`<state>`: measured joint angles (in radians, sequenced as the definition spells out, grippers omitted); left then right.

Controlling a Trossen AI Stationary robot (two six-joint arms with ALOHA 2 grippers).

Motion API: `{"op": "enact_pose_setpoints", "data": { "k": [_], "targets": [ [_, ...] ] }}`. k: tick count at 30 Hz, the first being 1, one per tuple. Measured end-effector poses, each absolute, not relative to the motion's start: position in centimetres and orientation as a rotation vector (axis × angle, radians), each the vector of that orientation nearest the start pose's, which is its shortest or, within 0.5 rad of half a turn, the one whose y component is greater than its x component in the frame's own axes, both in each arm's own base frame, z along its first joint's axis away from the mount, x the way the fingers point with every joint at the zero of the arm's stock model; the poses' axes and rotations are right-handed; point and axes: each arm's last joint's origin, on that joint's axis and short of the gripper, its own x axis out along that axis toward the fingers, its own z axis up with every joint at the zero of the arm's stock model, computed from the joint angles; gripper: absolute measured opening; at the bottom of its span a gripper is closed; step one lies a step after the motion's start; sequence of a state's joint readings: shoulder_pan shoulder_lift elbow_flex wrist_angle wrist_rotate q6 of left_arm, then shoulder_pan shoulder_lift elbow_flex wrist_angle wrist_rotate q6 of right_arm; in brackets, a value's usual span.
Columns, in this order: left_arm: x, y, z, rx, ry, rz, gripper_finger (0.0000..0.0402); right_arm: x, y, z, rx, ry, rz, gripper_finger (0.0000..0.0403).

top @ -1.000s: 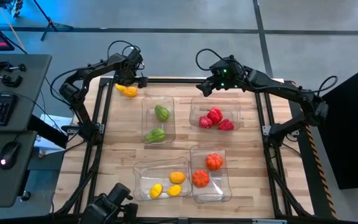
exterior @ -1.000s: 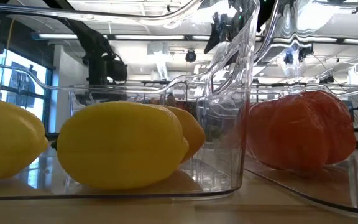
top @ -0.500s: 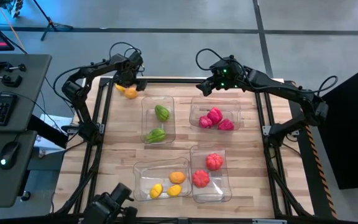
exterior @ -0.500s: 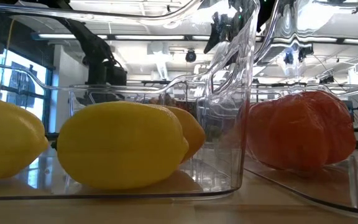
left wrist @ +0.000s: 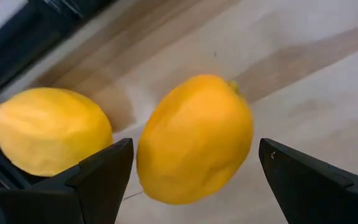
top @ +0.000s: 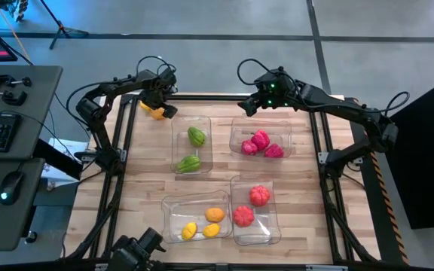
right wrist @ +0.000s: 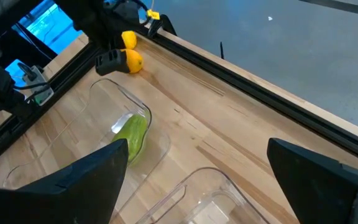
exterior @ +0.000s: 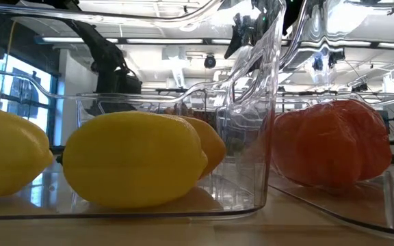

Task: Sort produce into baskets
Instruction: Put the right lemon into the bottom left transparent bin

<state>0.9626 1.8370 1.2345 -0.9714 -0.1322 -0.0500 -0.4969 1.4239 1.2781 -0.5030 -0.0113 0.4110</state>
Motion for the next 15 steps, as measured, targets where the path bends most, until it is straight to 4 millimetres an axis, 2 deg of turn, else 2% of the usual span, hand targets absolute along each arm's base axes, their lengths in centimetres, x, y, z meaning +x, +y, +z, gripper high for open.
{"op": "enact_pose_setpoints", "data": {
  "k": [6, 15],
  "targets": [
    [18.27, 26.17, 16.51, -0.626, 1.550, 0.811, 0.0335, 27.22, -14.73, 33.00, 0.554, 0.532, -0.595, 0.0376],
    [18.71, 26.78, 16.51, -0.588, 1.481, 0.839, 0.0335, 27.33, -14.52, 33.00, 0.552, 0.533, -0.588, 0.0376]
  ]
}}
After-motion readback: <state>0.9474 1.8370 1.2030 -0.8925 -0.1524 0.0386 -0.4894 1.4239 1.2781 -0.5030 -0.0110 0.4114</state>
